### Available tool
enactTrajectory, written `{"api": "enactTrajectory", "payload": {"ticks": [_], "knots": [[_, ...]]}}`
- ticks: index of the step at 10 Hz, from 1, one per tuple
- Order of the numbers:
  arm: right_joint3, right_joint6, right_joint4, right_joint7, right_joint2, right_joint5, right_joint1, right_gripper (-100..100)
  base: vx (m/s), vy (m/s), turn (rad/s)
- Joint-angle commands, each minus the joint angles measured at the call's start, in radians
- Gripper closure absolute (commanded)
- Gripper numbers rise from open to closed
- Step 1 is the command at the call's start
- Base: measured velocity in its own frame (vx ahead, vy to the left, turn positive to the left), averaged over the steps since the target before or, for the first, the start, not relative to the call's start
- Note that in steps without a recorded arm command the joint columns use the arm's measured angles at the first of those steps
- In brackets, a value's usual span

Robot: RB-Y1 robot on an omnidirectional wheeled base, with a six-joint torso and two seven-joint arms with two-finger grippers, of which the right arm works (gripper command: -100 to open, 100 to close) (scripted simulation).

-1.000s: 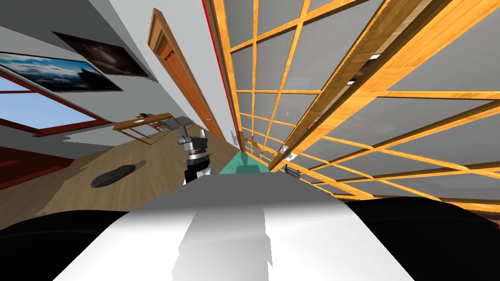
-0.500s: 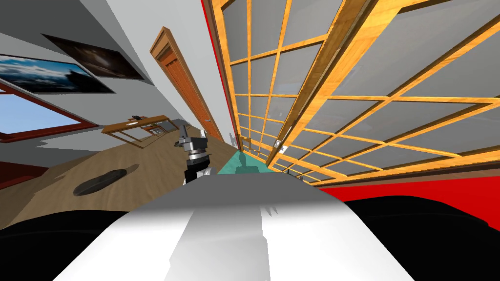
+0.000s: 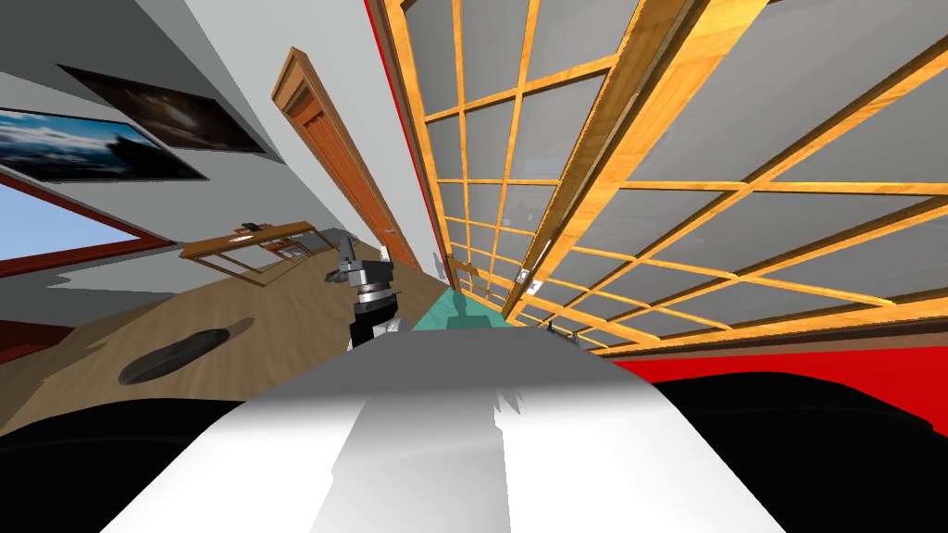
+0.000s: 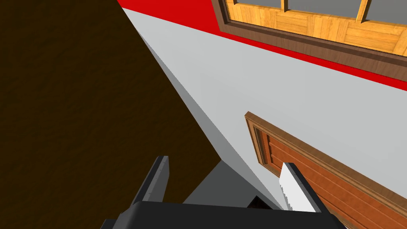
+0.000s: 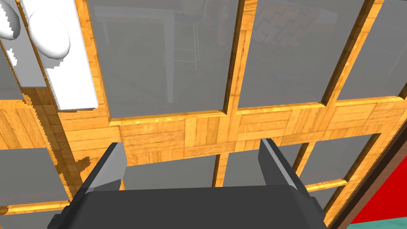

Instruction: Pull the door open

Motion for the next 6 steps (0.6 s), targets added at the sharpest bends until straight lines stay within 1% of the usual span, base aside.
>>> {"api": "enactTrajectory", "payload": {"ticks": [1,2,3,5,6], "knots": [[-0.004,0.004,-0.013,0.000,-0.006,0.001,-0.016,-100,0.227,-0.009,0.088],[-0.004,0.004,-0.013,0.000,-0.006,0.001,-0.016,-100,0.146,0.022,0.032],[-0.006,0.006,-0.020,-0.003,-0.009,0.004,-0.039,-100,0.186,0.016,0.096],[-0.007,0.007,-0.027,-0.005,-0.012,0.007,-0.059,-100,0.198,-0.033,0.102],[-0.009,0.008,-0.033,-0.006,-0.014,0.009,-0.076,-100,0.212,-0.020,0.098]]}}
